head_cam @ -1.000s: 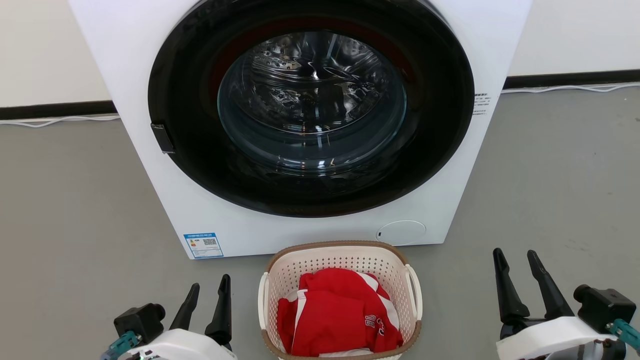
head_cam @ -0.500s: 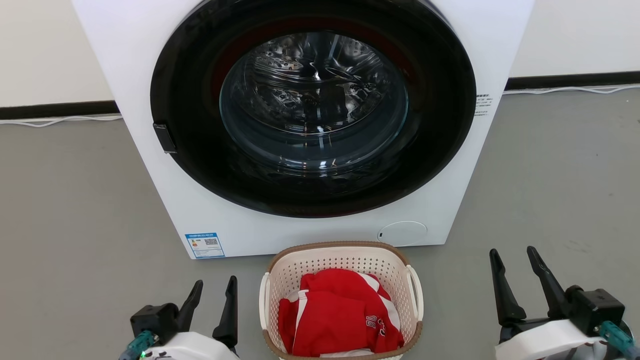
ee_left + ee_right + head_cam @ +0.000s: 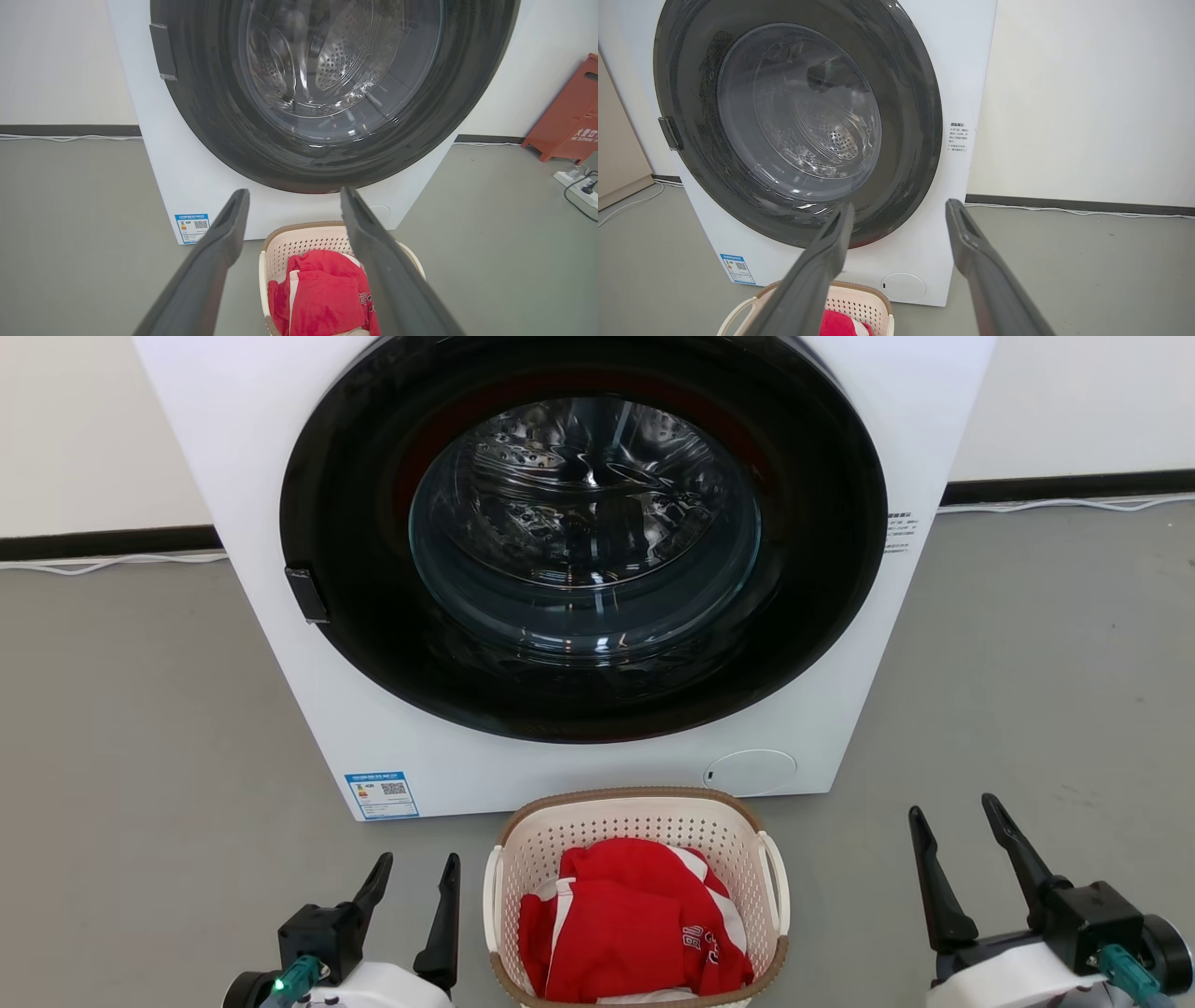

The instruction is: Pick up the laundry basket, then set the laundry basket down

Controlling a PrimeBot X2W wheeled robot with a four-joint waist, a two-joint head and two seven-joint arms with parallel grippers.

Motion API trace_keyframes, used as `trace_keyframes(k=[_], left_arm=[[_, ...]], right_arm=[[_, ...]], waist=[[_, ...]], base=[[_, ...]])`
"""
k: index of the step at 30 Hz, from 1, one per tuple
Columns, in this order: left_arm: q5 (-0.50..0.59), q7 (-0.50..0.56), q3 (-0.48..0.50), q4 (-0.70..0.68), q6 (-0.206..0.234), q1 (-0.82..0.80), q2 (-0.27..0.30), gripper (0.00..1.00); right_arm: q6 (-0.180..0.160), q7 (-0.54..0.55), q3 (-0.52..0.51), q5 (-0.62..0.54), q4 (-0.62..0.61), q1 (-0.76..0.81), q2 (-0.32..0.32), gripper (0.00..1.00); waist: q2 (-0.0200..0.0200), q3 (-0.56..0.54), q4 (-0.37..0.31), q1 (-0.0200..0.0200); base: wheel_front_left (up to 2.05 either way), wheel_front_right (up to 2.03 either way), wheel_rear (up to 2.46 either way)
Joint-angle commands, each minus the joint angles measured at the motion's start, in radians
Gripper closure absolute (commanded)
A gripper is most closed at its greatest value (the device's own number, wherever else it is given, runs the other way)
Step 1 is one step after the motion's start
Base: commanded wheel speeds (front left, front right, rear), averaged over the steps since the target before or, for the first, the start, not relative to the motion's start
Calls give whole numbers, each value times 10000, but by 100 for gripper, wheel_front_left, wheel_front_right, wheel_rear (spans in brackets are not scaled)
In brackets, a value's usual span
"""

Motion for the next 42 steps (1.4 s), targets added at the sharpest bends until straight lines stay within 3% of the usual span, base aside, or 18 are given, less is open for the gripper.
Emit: trace_keyframes(k=[1,27,34,42], left_arm=[[189,-136,267,-214,124,-612,95,0],[141,-136,225,-10,92,-751,95,0],[-45,-136,104,721,97,-1620,95,0],[-437,-135,-235,2904,98,-3538,95,0]], right_arm=[[71,-145,141,-199,-153,-46,-90,0],[71,-145,-238,-250,523,-291,100,0],[71,-145,-90,-491,1753,-1298,55,0],[71,516,233,-384,3556,-3314,-235,0]], waist=[[0,-2,-2,0],[0,213,2,0],[0,1110,-20,0],[0,2702,-65,0]], base=[[0,0,0],[0,0,0],[0,0,0],[0,0,0]])
